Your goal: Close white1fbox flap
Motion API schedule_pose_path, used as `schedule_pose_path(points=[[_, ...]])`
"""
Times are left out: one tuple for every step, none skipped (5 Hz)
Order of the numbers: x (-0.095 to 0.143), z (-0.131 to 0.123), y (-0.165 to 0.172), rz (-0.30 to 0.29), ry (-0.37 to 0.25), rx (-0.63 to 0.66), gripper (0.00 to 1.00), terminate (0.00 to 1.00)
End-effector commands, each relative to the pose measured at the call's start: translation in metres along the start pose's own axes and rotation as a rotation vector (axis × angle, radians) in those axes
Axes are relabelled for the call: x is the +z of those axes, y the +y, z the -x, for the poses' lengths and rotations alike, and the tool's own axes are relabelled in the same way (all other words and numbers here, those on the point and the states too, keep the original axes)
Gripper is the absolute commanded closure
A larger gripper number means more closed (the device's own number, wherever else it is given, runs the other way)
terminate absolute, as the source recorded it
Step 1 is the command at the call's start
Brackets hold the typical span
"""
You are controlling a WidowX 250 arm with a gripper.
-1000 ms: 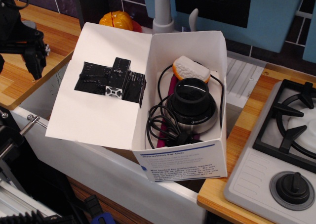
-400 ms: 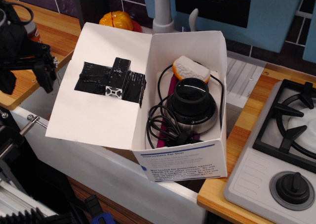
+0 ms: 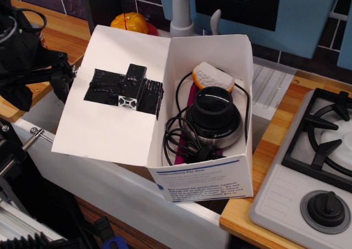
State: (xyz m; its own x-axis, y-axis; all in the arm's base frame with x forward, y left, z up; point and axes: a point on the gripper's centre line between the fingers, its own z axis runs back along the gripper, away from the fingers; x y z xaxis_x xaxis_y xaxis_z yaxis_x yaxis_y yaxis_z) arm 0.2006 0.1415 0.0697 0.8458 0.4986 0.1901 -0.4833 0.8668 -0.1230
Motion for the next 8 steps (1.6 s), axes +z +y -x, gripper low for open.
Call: schedule_pose_path(points=[[0.033, -0.01, -0.022, -0.003, 0.007, -0.06, 0.0, 0.0], [0.048, -0.017, -0.037, -0.042, 0.01, -0.131, 0.0, 0.0], [0.058, -0.024, -0.06, -0.058, 0.034, -0.168, 0.0, 0.0], [0.065, -0.028, -0.09, -0.052, 0.036, -0.151, 0.0, 0.0], [0.066, -0.027, -0.109, -0.044, 0.029, -0.112, 0.0, 0.0], [0.058, -0.024, -0.118, -0.001, 0.021, -0.078, 0.0, 0.0], [0.06, -0.027, -0.13, 0.016, 0.014, -0.052, 0.0, 0.0], [0.049, -0.026, -0.143, 0.069, -0.005, -0.018, 0.0, 0.0]])
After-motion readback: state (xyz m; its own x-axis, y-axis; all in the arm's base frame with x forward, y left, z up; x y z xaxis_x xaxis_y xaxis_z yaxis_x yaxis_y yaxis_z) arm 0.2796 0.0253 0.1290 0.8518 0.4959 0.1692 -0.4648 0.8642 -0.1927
